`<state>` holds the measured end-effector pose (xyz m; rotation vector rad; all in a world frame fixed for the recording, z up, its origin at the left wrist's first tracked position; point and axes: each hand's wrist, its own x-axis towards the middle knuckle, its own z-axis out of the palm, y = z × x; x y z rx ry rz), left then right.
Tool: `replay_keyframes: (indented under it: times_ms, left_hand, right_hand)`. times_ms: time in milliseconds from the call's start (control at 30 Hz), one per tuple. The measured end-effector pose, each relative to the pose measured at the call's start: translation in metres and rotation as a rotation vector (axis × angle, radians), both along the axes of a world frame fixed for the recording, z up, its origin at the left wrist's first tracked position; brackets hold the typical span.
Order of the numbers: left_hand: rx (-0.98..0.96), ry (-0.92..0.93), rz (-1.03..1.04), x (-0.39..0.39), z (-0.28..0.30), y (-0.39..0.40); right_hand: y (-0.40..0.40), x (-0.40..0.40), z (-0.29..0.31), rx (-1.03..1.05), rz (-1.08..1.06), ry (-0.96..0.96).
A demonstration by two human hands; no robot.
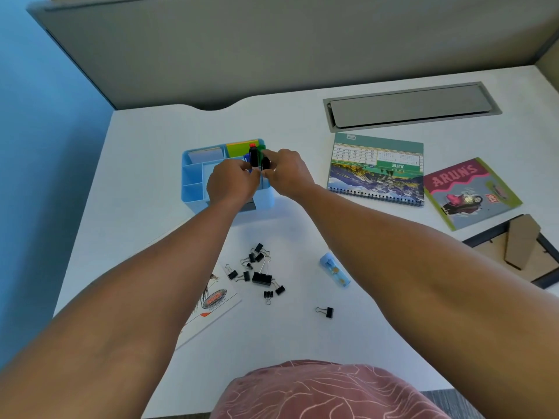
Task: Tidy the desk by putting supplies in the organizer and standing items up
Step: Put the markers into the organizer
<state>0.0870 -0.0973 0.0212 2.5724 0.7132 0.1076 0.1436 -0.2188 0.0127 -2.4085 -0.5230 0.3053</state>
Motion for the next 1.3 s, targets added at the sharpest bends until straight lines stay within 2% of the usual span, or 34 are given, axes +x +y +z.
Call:
replay_keyframes:
  times_ms: [200,333,533,733,833,1000,1300]
  left_hand:
    - [-0.085,-0.16,0.045,0.002,0.0,-0.001]
    - [-0.096,-0.239,-0.088,0.007,0.002,-0.001]
    - [-0.041,-0.134,-0.256,0.021,0.007,0.001]
    - [-0.099,-0.208,-0.161,0.019,0.009,0.005]
    - [-0.068,-0.232,-0.127,0.016,0.01,0.007]
    - [-0.07,-0.249,-0.112,0.013,0.007,0.01]
    - [-0.117,-0.228,-0.053,0.016,0.009,0.008]
  right_hand:
    - [-0.003,0.002,0.003,0.112,-0.104,0.041]
    - [-0.004,0.003,0.003,0.133,-0.103,0.067]
    - [-0.004,0.001,0.004,0.16,-0.088,0.077]
    - [-0.003,0.003,0.005,0.156,-0.134,0.075]
    - [-0.003,0.003,0.005,0.182,-0.154,0.066]
    - [-0.002,0.002,0.01,0.228,-0.159,-0.039]
    - [-0.001,-0.001,0.007,0.085,-0.072,-0.045]
